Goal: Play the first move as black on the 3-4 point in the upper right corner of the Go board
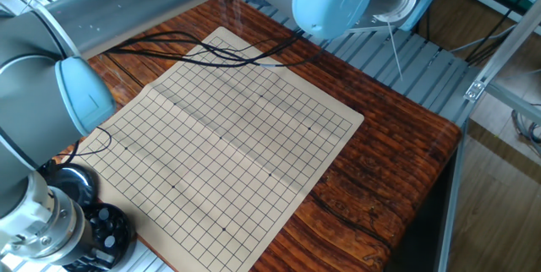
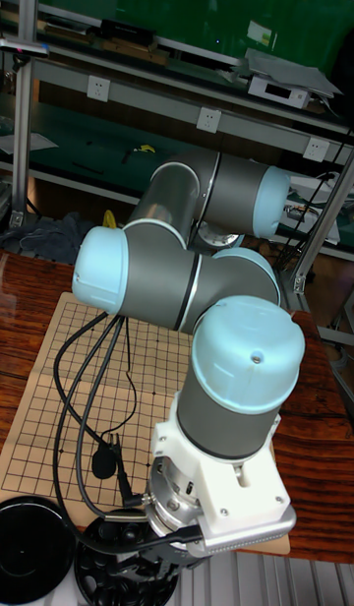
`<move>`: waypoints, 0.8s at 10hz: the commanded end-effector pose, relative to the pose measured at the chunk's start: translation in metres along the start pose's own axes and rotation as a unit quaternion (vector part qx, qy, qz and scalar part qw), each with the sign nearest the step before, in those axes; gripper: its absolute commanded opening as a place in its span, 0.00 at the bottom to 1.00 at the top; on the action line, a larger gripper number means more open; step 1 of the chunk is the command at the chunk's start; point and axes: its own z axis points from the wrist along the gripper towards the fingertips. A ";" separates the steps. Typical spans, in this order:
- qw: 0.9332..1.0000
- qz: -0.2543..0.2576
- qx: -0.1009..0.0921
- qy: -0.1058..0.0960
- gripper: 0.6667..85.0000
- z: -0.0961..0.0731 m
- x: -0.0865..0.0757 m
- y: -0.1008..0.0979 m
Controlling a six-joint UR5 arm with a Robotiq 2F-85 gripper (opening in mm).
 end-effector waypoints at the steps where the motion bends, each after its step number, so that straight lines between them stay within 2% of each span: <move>1: 1.000 0.002 -0.004 -0.003 0.12 -0.002 -0.001 0.002; 4: 1.000 0.009 -0.004 0.000 0.11 -0.008 -0.001 0.003; 8: 1.000 0.014 -0.008 0.014 0.11 -0.031 0.005 0.008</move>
